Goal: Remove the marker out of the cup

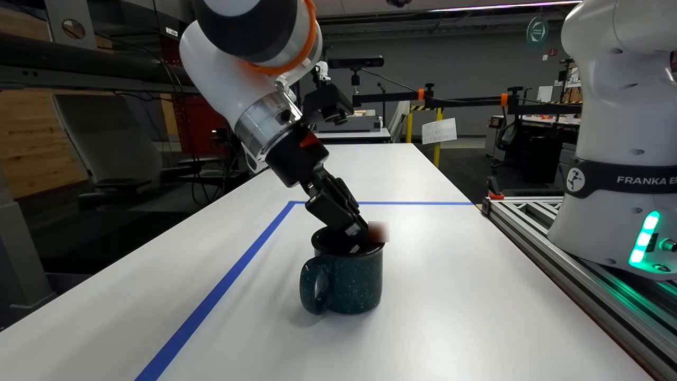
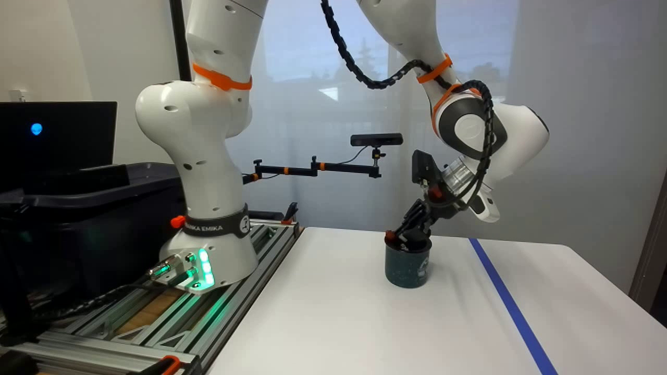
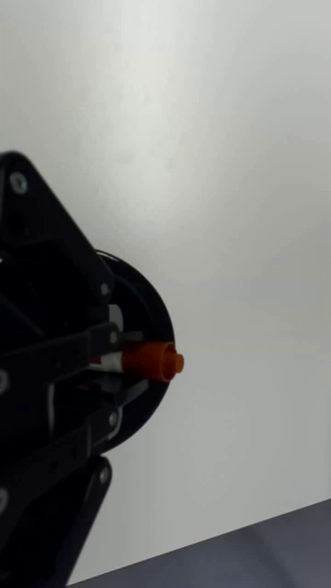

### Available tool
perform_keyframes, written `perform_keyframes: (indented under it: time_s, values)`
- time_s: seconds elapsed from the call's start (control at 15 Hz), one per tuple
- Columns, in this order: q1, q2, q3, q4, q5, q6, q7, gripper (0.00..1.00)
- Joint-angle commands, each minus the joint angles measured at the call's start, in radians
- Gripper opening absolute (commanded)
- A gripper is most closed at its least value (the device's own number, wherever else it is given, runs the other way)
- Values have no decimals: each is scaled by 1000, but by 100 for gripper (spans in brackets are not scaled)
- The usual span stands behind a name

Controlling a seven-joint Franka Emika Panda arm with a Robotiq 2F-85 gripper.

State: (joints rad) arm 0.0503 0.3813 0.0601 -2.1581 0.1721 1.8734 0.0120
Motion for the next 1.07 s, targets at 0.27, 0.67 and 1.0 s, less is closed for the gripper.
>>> perform_keyframes:
  time_s: [0.27,0.67,1.0]
  values:
    - [-5,-117,-3,22,48,-158,60,5]
    - [21,-329,-21,-93,-18,-65,264,5]
    - [9,-411,-18,-235,-143,156,412,5]
